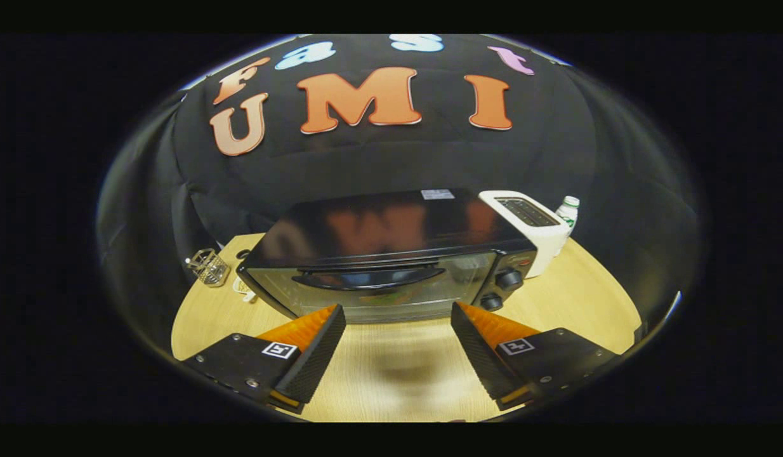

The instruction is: Open the toaster oven, put the food inside, and close the toaster oven door.

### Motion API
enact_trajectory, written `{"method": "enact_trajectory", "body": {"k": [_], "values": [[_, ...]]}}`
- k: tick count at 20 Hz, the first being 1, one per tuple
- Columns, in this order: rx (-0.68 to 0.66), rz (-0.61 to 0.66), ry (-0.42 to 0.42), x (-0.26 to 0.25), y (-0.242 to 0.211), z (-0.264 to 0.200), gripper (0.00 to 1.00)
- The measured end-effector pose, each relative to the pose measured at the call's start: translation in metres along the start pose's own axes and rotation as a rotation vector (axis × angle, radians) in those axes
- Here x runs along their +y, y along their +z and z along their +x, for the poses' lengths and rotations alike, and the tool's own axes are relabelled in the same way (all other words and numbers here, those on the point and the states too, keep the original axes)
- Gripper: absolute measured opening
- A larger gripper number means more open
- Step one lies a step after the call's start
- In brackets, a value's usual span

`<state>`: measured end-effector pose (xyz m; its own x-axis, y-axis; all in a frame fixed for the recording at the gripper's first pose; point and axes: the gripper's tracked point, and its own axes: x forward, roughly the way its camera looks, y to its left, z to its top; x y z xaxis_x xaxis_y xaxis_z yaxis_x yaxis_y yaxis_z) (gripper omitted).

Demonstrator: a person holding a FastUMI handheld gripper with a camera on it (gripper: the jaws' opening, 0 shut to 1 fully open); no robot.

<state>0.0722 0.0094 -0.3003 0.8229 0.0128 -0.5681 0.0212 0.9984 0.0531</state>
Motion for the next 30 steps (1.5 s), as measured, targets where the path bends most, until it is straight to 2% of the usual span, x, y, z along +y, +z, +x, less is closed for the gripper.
{"method": "enact_trajectory", "body": {"k": [5,12,17,22,30], "values": [[-0.088,0.004,-0.017,-0.013,0.040,-0.033,0.99],[-0.268,-0.029,-0.045,-0.022,0.132,-0.075,0.99],[-0.357,-0.023,-0.050,-0.023,0.176,-0.106,0.99],[-0.415,-0.042,-0.037,-0.012,0.196,-0.127,0.99],[-0.438,-0.049,-0.002,0.008,0.200,-0.134,0.99]]}}
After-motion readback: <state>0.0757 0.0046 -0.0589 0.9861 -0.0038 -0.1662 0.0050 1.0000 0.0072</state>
